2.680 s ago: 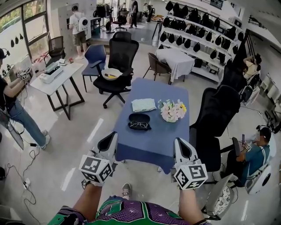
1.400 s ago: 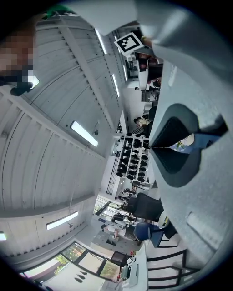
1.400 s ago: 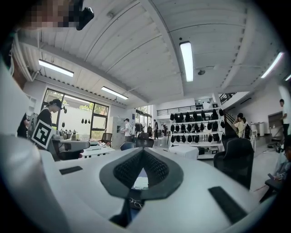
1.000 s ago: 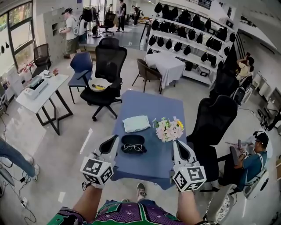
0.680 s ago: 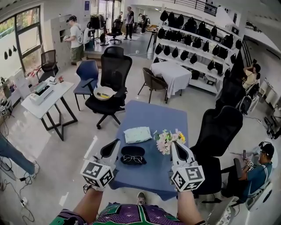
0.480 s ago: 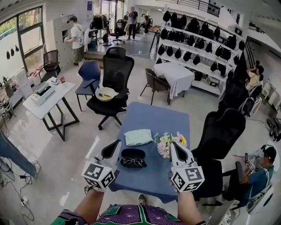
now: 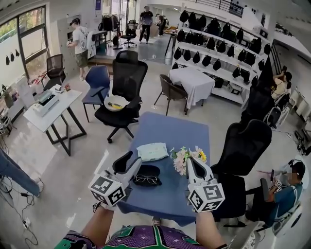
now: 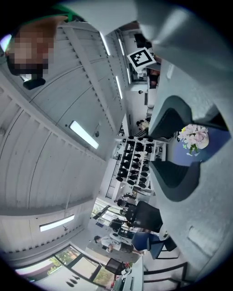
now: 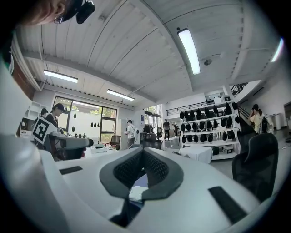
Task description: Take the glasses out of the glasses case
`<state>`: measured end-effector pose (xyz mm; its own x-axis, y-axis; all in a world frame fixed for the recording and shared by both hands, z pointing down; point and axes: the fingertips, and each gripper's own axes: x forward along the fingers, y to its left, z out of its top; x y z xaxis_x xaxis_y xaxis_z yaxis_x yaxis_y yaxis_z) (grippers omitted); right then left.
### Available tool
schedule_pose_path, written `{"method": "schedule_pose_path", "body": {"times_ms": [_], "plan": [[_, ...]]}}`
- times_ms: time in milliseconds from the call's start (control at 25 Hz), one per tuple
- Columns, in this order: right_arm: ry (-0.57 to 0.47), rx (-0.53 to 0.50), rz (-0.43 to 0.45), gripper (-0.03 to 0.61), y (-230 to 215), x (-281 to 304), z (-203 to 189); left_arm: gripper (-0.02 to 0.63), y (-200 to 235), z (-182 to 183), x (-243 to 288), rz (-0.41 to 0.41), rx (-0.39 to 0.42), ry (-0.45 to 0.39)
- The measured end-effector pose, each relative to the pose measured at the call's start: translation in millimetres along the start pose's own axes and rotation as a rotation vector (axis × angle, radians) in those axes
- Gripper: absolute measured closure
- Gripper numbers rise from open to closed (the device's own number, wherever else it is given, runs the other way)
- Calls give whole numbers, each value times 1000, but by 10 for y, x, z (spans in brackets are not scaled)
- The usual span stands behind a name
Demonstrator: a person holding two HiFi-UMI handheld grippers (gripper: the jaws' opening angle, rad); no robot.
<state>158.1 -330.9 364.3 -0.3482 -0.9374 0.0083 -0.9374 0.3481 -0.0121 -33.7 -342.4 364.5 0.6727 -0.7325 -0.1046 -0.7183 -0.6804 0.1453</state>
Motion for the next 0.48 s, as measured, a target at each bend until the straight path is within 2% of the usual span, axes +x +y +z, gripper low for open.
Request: {"method": "schedule_pose_path", "body": {"times_ms": [240, 480], "plan": [[3, 1, -23, 577, -40, -52, -16, 446, 7, -168, 86, -4, 41, 54], [21, 11, -33, 577, -55, -70, -83, 446, 7, -512, 204, -24, 32, 134]]}}
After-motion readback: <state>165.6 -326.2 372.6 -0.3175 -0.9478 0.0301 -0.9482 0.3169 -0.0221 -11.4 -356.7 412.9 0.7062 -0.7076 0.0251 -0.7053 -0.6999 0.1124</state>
